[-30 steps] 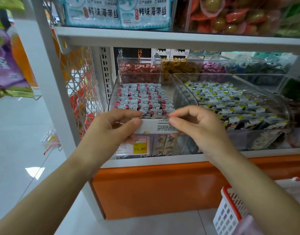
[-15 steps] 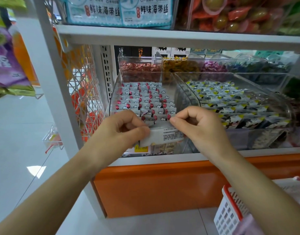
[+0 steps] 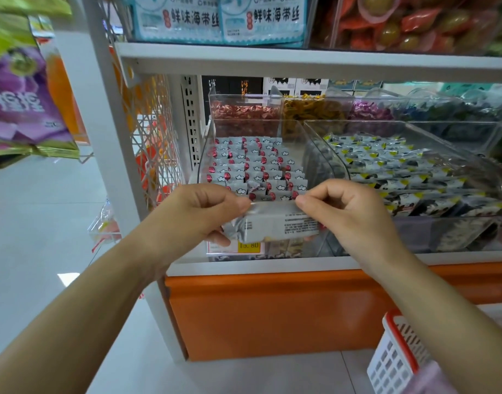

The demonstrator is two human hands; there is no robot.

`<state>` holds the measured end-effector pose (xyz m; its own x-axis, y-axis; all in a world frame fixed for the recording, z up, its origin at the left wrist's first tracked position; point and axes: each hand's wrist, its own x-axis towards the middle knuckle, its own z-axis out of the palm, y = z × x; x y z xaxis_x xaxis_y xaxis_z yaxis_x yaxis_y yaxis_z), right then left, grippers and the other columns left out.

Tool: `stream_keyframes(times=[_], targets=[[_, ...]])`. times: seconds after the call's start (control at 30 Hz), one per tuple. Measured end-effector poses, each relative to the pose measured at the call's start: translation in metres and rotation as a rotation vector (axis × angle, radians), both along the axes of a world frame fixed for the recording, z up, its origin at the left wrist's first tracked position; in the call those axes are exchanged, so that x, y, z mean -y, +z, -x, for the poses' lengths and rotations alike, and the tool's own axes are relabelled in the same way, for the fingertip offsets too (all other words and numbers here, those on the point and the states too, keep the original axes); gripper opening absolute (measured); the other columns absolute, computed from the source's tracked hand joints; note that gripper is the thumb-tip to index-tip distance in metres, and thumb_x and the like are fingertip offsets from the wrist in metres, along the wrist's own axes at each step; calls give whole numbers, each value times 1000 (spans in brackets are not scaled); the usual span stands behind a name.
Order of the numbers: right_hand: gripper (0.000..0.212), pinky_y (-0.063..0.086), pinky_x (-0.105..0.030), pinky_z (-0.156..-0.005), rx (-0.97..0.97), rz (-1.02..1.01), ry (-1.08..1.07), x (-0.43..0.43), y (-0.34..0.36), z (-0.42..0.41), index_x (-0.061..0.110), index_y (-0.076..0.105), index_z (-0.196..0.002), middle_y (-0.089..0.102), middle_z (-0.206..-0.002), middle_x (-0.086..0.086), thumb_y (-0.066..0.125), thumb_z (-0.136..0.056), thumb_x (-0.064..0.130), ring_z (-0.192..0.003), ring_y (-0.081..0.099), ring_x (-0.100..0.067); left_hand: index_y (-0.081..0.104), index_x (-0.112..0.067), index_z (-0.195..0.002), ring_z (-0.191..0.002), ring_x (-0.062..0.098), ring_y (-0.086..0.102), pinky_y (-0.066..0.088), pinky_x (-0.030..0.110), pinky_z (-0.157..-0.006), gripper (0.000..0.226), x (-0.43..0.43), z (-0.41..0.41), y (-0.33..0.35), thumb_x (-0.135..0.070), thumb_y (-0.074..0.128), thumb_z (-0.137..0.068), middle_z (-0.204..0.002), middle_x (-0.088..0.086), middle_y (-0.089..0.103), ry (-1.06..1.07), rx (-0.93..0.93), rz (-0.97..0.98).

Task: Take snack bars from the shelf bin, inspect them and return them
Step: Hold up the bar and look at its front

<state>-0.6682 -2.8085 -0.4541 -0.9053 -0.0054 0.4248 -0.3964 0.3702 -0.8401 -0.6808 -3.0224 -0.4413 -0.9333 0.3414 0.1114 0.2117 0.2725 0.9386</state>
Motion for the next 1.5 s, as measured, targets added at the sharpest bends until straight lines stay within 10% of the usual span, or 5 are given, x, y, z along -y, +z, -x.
stream_keyframes(times=[0.17, 1.03, 1.37, 1.5], targets=[[18, 57, -32, -49, 108, 85, 52, -4, 1, 2, 14, 70, -67, 71, -67, -2, 65, -85, 15, -60, 69, -19, 69, -26, -92, -69, 9, 68, 54, 19, -60, 33, -3, -1, -2, -43, 66, -64, -85, -2, 69, 1, -66, 70], [15, 54, -20, -51, 264, 22, 318, -18, 6, 6, 12, 70, -74, 72, -69, -2, 60, -84, 6, -61, 68, -14, 69, -22, -100, -84, 8, 70, 53, 14, -70, 31, -4, 5, -8, -33, 57, -74, -89, -5, 74, 12, -52, 27], [42, 59, -30, -70, 89, 60, 185, -3, 5, 6, 35, 62, -106, 71, -95, 4, 70, -66, 41, -72, 70, -15, 70, -16, -88, -71, 12, 71, 57, 20, -60, 18, -10, 5, -5, -20, 53, -92, -79, 1, 73, 282, -74, -116], [25, 56, -21, -61, -2, 197, 4, 5, 7, 19, 25, 62, -108, 68, -92, 1, 66, -84, 18, -66, 67, -10, 64, -17, -113, -87, -2, 61, 48, 18, -73, 31, -3, 5, -5, -30, 42, -97, -101, -12, 66, 394, -486, 253]])
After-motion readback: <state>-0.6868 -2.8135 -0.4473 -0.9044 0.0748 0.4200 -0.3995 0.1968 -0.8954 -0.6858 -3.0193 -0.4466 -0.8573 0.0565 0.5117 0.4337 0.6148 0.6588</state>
